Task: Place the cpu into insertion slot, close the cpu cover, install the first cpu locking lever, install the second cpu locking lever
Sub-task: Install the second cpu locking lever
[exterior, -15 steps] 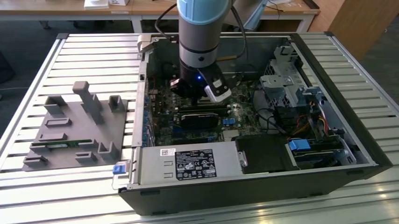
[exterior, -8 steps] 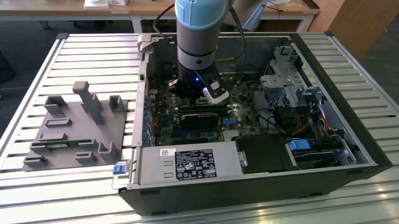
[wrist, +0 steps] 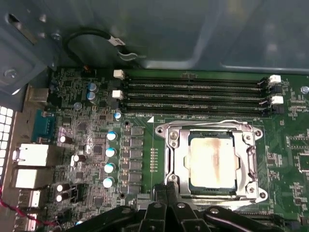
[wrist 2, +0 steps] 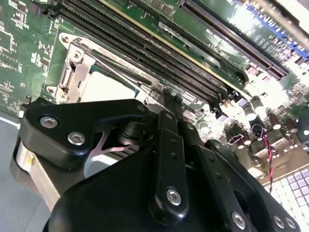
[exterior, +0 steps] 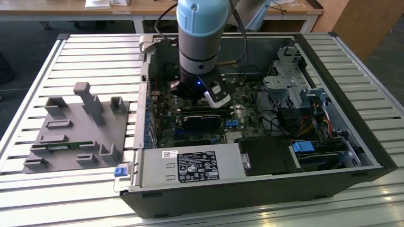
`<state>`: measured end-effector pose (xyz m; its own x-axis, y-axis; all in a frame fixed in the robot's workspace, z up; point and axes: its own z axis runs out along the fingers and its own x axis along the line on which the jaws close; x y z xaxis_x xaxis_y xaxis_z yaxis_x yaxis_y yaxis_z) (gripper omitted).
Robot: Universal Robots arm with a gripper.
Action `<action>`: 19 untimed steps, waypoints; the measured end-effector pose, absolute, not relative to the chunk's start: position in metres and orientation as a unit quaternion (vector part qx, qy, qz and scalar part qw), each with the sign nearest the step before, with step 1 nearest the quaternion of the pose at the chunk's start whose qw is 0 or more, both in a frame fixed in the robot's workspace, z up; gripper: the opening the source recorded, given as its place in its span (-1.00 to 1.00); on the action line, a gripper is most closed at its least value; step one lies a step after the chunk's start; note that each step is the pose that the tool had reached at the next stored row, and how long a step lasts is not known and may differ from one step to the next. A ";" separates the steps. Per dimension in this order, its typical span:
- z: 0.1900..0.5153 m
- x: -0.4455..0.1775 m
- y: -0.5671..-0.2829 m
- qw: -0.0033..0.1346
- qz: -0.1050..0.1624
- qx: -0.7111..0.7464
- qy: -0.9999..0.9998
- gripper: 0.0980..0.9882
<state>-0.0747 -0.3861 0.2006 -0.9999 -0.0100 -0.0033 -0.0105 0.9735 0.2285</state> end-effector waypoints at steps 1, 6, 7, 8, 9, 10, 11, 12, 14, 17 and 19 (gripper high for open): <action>0.201 -0.075 -0.386 0.001 0.117 -0.005 0.993 -0.98; 0.203 -0.075 -0.387 0.001 0.118 -0.005 0.993 -0.98; 0.204 -0.075 -0.387 0.001 0.118 -0.005 0.993 -0.98; 0.206 -0.075 -0.387 0.001 0.119 -0.005 0.993 -0.98; 0.208 -0.075 -0.387 0.001 0.119 -0.005 0.993 -0.98; 0.210 -0.075 -0.387 0.001 0.119 -0.005 0.993 -0.98; 0.211 -0.075 -0.387 0.001 0.119 -0.005 0.993 -0.98; 0.212 -0.075 -0.387 0.001 0.119 -0.005 0.993 -0.98; 0.215 -0.075 -0.387 0.001 0.119 -0.005 0.993 -0.98; 0.219 -0.075 -0.387 0.001 0.119 -0.005 0.993 -0.98; 0.223 -0.075 -0.387 0.001 0.120 -0.005 0.993 -0.98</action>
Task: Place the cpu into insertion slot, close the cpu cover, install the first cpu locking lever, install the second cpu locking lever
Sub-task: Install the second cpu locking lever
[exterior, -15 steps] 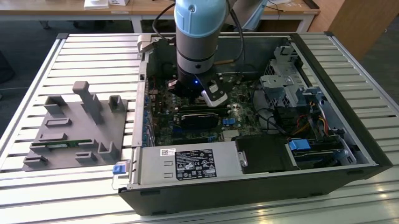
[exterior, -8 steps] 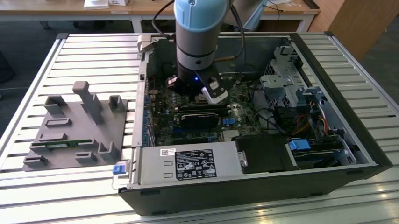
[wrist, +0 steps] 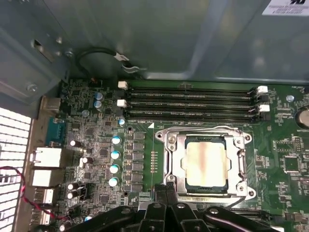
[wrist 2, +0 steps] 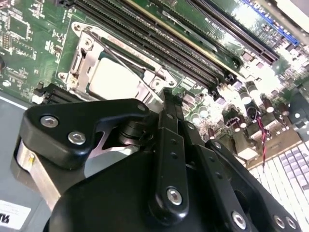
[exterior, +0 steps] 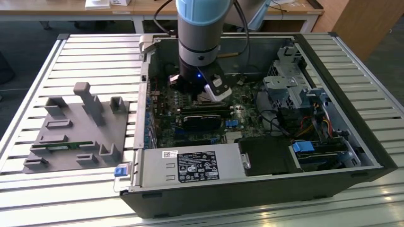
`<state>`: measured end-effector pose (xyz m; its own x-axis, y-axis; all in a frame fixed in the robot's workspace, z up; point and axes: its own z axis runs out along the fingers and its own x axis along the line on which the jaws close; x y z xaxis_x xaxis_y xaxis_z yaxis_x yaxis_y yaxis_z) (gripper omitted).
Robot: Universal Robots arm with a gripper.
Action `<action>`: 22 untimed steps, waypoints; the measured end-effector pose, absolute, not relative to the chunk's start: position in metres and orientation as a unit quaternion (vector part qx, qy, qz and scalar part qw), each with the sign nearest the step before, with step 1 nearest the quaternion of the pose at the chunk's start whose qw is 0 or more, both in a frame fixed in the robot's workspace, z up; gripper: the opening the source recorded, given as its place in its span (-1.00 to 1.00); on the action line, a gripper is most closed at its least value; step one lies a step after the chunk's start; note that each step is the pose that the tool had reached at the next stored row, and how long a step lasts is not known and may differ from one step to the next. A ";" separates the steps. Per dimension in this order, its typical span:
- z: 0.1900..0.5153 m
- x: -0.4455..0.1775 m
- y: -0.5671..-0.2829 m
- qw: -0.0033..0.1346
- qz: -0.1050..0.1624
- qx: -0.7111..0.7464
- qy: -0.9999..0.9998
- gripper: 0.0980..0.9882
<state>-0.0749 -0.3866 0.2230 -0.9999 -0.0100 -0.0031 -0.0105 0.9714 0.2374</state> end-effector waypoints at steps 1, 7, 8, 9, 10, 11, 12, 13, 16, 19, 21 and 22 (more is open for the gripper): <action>0.225 -0.075 -0.387 0.001 0.120 -0.005 0.993 -0.98; 0.226 -0.066 -0.384 0.001 0.120 -0.005 0.993 -0.98; 0.226 -0.062 -0.384 0.001 0.120 -0.005 0.993 -0.98; 0.226 -0.058 -0.384 0.000 0.120 -0.005 0.993 -0.98; 0.226 -0.053 -0.383 0.000 0.121 -0.005 0.993 -0.98; 0.226 -0.049 -0.383 0.000 0.121 -0.005 0.993 -0.98; 0.226 -0.044 -0.383 0.000 0.122 -0.005 0.993 -0.98; 0.226 -0.042 -0.383 0.000 0.122 -0.005 0.992 -0.98; 0.230 -0.039 -0.383 0.000 0.123 -0.005 0.992 -0.98; 0.235 -0.039 -0.383 0.000 0.123 -0.005 0.992 -0.98; 0.235 -0.038 -0.384 -0.001 0.123 -0.005 0.992 -0.98; 0.235 -0.038 -0.385 -0.001 0.123 -0.005 0.992 -0.98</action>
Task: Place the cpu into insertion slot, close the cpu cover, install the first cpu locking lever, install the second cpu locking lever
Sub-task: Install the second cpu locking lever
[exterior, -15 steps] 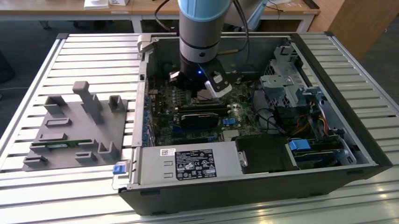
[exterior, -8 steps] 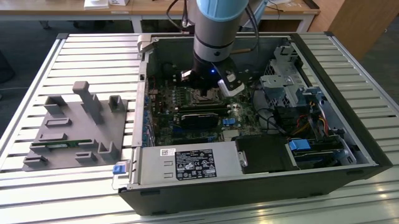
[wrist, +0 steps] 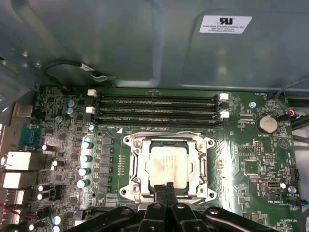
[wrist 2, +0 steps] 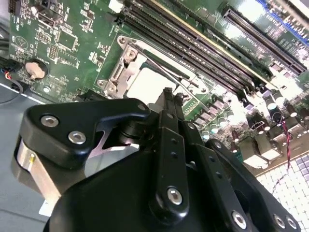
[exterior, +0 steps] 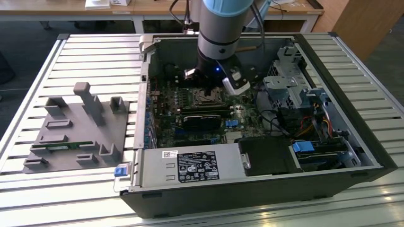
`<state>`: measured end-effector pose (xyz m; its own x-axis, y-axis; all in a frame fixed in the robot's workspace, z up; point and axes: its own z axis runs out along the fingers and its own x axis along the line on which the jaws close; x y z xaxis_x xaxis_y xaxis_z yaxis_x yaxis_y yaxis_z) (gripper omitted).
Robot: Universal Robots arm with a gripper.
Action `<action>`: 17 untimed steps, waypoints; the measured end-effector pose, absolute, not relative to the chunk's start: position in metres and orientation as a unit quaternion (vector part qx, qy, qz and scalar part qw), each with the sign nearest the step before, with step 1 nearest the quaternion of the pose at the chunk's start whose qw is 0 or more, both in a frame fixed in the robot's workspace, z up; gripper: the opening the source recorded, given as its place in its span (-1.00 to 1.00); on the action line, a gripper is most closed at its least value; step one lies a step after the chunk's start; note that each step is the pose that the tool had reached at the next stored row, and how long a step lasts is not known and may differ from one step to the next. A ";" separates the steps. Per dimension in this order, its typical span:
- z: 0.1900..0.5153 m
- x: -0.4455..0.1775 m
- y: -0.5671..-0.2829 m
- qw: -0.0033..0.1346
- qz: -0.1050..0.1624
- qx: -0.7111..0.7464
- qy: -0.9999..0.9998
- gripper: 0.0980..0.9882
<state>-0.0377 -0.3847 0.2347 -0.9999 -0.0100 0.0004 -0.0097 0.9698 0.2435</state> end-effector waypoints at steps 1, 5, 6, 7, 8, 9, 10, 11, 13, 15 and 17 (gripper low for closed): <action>0.235 -0.037 -0.386 0.001 -0.123 0.005 -0.992 -0.98; 0.235 -0.035 -0.393 0.004 -0.123 0.005 -0.992 -0.98; 0.235 -0.035 -0.395 0.005 -0.123 0.004 -0.992 -0.98; 0.235 -0.034 -0.397 0.006 -0.123 0.004 -0.992 -0.98; 0.235 -0.034 -0.398 0.006 -0.123 0.004 -0.992 -0.98; 0.235 -0.034 -0.400 0.006 -0.123 0.004 -0.992 -0.98; 0.234 -0.034 -0.401 0.006 -0.123 0.004 -0.992 -0.98; 0.234 -0.035 -0.401 0.006 -0.123 0.004 -0.992 -0.98; 0.233 -0.038 -0.402 0.006 -0.123 0.004 -0.992 -0.98; 0.231 -0.043 -0.402 0.006 -0.123 0.004 -0.992 -0.98; 0.229 -0.046 -0.402 0.006 -0.124 0.004 -0.992 -0.98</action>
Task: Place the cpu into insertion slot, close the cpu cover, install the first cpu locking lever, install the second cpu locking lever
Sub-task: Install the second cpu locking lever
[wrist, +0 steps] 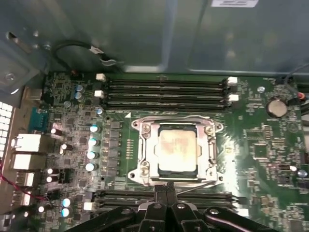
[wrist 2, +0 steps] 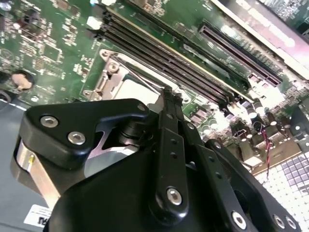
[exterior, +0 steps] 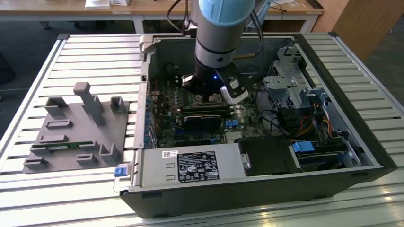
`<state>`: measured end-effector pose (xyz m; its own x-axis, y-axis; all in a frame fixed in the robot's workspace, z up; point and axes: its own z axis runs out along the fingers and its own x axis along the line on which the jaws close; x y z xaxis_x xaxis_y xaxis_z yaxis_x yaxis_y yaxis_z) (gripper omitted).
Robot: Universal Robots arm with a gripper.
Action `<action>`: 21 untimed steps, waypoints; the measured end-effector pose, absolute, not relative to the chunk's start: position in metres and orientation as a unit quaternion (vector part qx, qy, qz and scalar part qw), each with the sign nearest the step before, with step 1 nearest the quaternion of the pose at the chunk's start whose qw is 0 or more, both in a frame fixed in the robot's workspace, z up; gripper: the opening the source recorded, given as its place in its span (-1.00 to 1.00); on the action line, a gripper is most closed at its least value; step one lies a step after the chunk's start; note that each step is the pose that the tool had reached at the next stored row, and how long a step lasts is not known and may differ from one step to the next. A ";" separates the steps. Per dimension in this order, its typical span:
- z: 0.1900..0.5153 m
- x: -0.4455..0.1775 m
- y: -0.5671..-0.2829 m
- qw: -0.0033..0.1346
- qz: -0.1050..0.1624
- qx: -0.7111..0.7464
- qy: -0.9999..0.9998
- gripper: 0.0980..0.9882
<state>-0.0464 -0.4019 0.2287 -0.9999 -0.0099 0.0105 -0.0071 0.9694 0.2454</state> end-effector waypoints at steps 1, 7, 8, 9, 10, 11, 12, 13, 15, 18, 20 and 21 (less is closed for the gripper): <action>0.227 -0.048 -0.402 0.006 -0.124 0.004 -0.992 -0.98; 0.218 -0.049 -0.403 0.006 -0.126 0.004 -0.992 -0.98; 0.218 -0.049 -0.404 0.006 -0.130 0.004 -0.991 -0.98; 0.218 -0.049 -0.406 0.006 -0.135 0.004 -0.991 -0.98; 0.218 -0.049 -0.408 0.006 -0.139 0.004 -0.990 -0.98; 0.218 -0.049 -0.410 0.006 -0.143 0.004 -0.990 -0.98; 0.218 -0.050 -0.411 0.006 -0.146 0.004 -0.989 -0.98; 0.217 -0.051 -0.412 0.006 -0.149 0.004 -0.989 -0.98; 0.217 -0.053 -0.414 0.006 -0.154 0.004 -0.988 -0.98; 0.215 -0.057 -0.417 0.006 -0.158 0.005 -0.987 -0.98; 0.211 -0.059 -0.417 0.006 -0.159 0.004 -0.987 -0.98; 0.210 -0.060 -0.417 0.006 -0.160 0.004 -0.987 -0.98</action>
